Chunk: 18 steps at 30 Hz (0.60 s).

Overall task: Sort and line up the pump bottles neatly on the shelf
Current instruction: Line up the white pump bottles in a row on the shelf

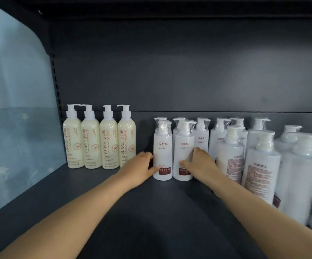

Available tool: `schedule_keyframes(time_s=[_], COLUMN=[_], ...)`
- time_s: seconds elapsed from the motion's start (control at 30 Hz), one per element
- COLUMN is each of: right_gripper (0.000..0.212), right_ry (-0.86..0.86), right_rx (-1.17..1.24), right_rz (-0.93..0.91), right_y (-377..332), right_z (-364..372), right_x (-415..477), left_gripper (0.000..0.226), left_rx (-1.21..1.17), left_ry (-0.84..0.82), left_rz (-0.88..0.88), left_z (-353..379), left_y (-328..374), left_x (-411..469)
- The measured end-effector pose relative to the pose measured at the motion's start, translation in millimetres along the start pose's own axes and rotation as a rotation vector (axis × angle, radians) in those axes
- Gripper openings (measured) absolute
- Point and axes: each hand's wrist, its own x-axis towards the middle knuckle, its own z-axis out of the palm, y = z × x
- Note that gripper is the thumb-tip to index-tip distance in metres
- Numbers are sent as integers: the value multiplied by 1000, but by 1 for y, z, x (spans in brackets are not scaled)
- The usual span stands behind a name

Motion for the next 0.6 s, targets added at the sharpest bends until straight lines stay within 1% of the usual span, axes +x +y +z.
schedule_keyframes(time_s=[0.07,0.13,0.2,0.27,0.37,0.5,0.6], right_gripper=[45,45,40,40,44,50,50], right_ry=[-48,-115,-200,-281,-320,-248,-183], right_rx=[-222,-408,-541,-674,-783,-825,-888], right_rz=[-47,-100,-133,-175,-218,-208,-223], right_y=[-7,-16,-27,-37,-46,-47,-40], right_z=[-8,-21,-38,-55,-83,-124,-154], right_x=[-13,-29,-46,-62,-87,-120,-141], left_gripper=[42,40,38,38,38,34,36], left_rx=[206,384,524,604,597,528,480], left_ry=[-2,6,-12,-40,-17,74,101], left_rz=[53,115,162,185,184,240,268], left_z=[-15,-32,-51,-70,-98,-120,-126], left_y=[5,13,22,33,57,95,122], left_x=[-11,-24,-39,-54,-74,-93,-103])
